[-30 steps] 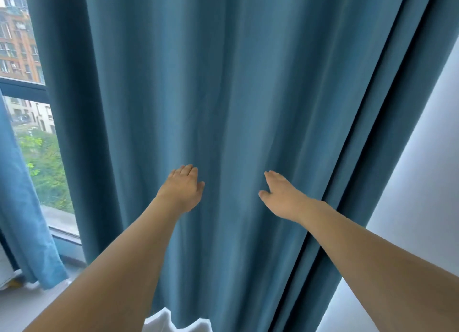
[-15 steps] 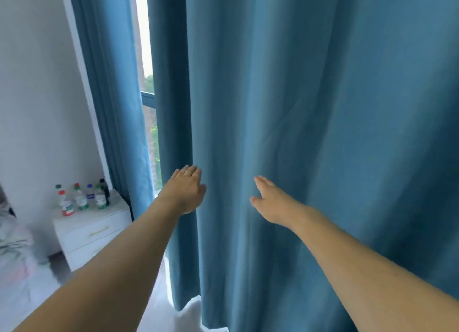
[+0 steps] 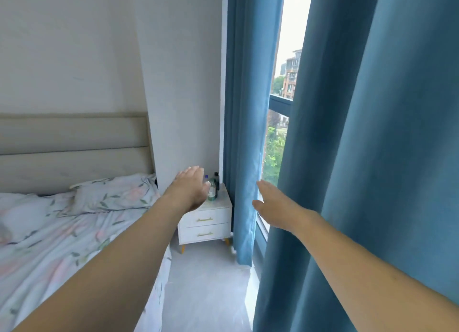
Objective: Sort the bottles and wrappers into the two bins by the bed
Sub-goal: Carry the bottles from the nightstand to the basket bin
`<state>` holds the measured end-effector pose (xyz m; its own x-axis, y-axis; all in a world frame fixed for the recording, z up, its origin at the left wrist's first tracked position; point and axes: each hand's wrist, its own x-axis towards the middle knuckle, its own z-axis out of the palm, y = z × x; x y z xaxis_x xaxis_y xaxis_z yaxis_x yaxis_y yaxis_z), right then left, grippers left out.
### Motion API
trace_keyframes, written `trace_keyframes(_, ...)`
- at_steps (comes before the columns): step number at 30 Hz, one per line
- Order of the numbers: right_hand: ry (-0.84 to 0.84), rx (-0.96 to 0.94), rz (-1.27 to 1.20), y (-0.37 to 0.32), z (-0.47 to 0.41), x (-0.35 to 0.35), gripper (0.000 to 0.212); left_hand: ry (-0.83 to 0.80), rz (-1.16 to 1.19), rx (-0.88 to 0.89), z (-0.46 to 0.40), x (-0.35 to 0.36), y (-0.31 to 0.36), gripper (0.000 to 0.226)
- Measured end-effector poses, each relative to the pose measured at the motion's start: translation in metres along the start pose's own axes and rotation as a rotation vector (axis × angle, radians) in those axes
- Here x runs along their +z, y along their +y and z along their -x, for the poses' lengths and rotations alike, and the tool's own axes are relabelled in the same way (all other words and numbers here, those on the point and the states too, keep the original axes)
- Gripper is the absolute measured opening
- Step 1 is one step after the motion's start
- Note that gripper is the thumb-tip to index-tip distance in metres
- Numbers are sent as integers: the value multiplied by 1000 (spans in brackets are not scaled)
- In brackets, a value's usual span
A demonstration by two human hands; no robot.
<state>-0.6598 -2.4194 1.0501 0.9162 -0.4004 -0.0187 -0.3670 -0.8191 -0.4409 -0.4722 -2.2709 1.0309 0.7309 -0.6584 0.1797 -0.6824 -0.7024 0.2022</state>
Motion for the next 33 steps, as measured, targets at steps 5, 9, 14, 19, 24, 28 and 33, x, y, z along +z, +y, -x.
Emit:
trace_keyframes(5, -19, -38, 17, -14, -124, -6, 61, -55, -6, -60, -88, 5, -58, 58)
trace_keyframes(9, 5, -40, 31, -22, -215, -7, 61, -23, 2, -97, -163, 2, -97, 56)
trace_keyframes(14, -90, -13, 33, -16, -308, 11, 60, -81, 11, -108, -236, 24, -131, 55)
trace_keyframes(19, -95, -40, 18, -5, -411, 22, 50, -110, 30, -113, -322, 52, -161, 56)
trace_keyframes(24, -105, -70, -37, 9, -532, 32, 61, -129, 19, -153, -421, 75, -204, 56)
trace_keyframes(28, -112, -52, -57, 19, -620, 26, 59, -115, 37, -178, -495, 83, -244, 56)
trace_keyframes(33, -150, 5, -81, 27, -722, 44, 55, -161, 57, -206, -577, 108, -289, 55)
